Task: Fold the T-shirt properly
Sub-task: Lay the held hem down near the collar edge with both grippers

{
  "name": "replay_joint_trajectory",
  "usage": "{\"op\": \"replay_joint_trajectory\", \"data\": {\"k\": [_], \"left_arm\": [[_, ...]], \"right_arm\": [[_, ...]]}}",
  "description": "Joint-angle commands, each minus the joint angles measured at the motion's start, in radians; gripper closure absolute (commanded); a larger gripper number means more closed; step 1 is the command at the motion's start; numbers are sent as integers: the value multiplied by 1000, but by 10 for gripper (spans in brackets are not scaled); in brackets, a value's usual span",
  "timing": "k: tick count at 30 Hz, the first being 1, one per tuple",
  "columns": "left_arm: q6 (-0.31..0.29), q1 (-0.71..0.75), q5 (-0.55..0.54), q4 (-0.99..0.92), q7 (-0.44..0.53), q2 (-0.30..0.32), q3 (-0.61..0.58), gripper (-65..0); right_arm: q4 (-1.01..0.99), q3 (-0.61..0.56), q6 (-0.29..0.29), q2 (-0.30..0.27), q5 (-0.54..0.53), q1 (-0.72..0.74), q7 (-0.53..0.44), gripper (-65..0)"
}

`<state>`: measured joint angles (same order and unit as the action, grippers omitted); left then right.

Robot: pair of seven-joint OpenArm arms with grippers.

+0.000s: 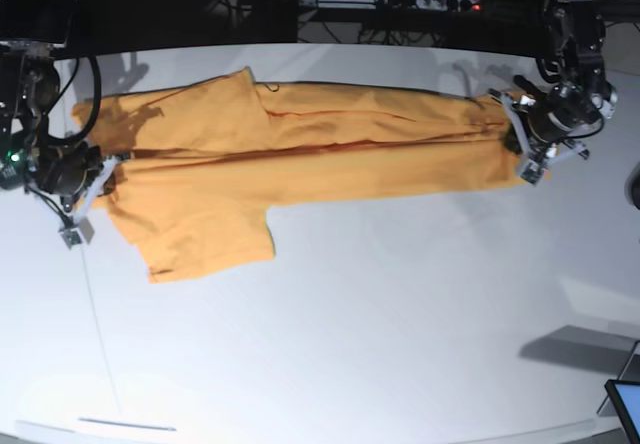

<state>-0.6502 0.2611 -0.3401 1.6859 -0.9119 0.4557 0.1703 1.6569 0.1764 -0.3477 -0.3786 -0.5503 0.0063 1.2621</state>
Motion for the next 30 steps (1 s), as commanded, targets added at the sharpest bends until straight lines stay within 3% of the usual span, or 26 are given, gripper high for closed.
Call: {"op": "replay_joint_trajectory", "data": {"k": [1,9,13,19,26,30], "left_arm": [[2,-3,0,12,4,19,-19,0],[2,17,197,-22,3,-39,-44,0],[2,10,175,-69,3,-34,-25,0],[0,8,83,-71,3,-33,128,-7],[2,8,74,-73,3,-34,143,-255],[2,-1,72,-73,3,-36,142,-383]], "right_arm": [[-5,8,16,-13,2,13,-6,-3],[-34,5,20,11,3,13,-8,-3],[-34,7,22,13,3,13,-8,-9],[-34,8,22,13,3,13,-8,-28],[-34,10,23,13,2,13,-8,-309],[-34,10,23,13,2,16,-25,-414]]}}
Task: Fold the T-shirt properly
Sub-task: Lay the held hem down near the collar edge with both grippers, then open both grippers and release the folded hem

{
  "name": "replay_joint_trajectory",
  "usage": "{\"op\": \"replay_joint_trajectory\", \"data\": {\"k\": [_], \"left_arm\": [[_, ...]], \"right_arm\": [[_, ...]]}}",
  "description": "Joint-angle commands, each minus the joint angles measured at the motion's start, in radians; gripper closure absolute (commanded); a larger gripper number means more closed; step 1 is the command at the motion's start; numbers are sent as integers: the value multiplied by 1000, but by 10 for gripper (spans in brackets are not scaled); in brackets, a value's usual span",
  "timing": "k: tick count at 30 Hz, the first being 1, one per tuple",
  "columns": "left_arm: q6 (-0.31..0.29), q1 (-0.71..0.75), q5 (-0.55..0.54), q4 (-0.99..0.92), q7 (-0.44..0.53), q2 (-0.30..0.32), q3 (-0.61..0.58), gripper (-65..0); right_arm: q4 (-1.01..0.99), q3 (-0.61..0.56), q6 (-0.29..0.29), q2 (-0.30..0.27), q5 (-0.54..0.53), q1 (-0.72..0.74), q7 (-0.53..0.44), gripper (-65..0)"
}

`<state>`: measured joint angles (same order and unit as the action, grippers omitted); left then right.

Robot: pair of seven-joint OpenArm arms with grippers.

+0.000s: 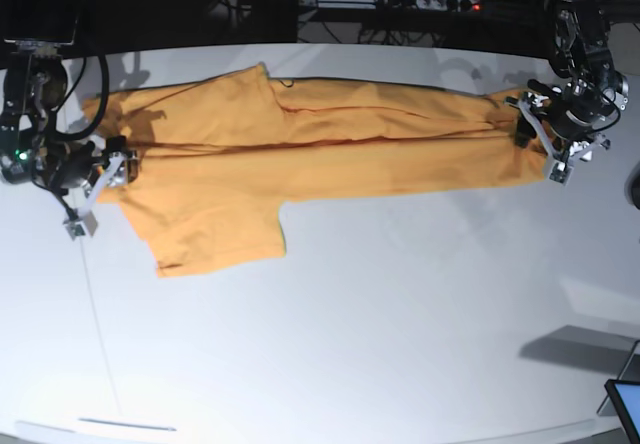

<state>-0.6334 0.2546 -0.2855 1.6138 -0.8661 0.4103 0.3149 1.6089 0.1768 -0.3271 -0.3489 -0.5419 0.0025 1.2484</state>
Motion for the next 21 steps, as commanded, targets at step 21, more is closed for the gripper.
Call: {"op": "replay_joint_trajectory", "data": {"k": [21], "left_arm": [[-16,-177,27,-22,-100,14,152,-650]], "right_arm": [[-126,16,55,-77,76,123,-88,-447]]}}
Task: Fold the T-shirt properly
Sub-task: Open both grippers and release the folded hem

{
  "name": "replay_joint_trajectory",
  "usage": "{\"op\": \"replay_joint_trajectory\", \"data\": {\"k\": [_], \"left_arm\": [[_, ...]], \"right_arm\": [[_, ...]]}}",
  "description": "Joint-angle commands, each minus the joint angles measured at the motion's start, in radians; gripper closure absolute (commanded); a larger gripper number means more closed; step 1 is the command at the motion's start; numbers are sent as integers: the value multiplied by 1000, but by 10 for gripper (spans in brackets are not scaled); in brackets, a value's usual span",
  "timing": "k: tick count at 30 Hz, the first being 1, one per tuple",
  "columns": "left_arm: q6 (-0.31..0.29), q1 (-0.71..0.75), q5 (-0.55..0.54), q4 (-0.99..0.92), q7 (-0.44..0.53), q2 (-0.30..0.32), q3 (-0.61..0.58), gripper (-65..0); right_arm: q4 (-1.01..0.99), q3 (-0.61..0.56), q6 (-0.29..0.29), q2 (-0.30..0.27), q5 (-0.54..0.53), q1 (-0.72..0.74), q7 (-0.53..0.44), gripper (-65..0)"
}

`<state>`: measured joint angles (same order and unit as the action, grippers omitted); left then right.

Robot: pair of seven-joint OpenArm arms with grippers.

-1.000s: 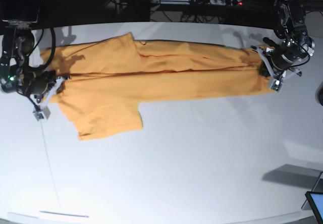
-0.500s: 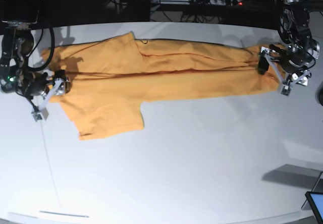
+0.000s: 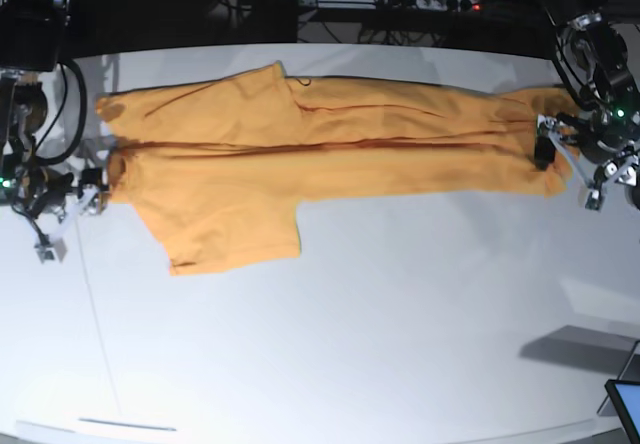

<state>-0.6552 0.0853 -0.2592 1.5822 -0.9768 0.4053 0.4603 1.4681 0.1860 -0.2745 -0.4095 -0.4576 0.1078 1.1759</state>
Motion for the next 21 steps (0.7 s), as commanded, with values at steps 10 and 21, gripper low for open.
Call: {"op": "replay_joint_trajectory", "data": {"k": [10,21], "left_arm": [[7,-81,1,-62,12,22,10,-650],[8,-238,2,-64,-75,36,35,-650]], "right_arm": [[16,7,1,-22,47,28,-40,-445],[16,5,1,-15,43,66,-43,-444]]}}
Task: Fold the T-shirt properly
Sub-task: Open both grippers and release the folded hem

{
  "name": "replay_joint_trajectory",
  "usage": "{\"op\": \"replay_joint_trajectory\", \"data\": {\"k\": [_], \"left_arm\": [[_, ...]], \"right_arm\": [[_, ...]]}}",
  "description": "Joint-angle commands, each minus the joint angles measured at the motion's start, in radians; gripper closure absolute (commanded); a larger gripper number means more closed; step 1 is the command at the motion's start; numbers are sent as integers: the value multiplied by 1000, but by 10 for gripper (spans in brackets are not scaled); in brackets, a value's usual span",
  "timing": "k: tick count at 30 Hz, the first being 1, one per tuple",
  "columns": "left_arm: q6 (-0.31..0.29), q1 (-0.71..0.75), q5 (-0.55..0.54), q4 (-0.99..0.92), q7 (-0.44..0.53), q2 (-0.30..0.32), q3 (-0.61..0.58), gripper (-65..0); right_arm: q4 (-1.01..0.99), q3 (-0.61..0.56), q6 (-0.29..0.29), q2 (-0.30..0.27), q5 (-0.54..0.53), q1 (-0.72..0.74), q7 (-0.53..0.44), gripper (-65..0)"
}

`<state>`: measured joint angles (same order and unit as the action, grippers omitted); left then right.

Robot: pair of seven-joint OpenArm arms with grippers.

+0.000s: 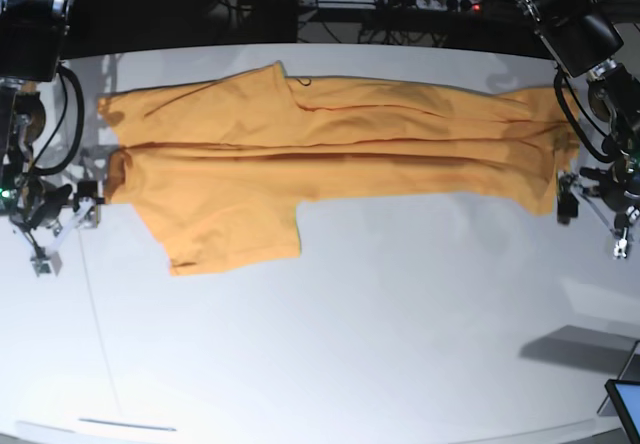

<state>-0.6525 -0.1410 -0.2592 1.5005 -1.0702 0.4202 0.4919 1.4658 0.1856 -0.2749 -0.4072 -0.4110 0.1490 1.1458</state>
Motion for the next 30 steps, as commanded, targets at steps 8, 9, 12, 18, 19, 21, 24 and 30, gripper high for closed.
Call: {"op": "replay_joint_trajectory", "data": {"k": [8,9,12,18,19,21,24,30], "left_arm": [[6,67,1,32,49,-22,-54,-650],[6,63,1,28,51,-22,-45,-650],[6,56,1,30,54,-16,-39,-650],[6,67,1,79,49,-14,-48,-650],[6,68,1,97,49,-16,-48,-650],[6,93,1,145,38,-16,-39,-650],[6,108,1,229,26,-14,-3,-648],[6,110,2,282,-31,-14,80,-532]], "right_arm": [[17,4,1,-17,-2,28,-23,-443],[17,4,1,-17,-2,28,-23,-443],[14,4,1,-17,-4,28,-23,-443],[14,4,1,-17,-4,28,-20,-443],[14,4,-1,-17,-4,28,-20,-443],[19,4,-2,-17,-6,25,-17,-443],[22,4,-2,-17,-7,25,-19,-441],[164,2,-2,-23,-4,27,18,-441]]}}
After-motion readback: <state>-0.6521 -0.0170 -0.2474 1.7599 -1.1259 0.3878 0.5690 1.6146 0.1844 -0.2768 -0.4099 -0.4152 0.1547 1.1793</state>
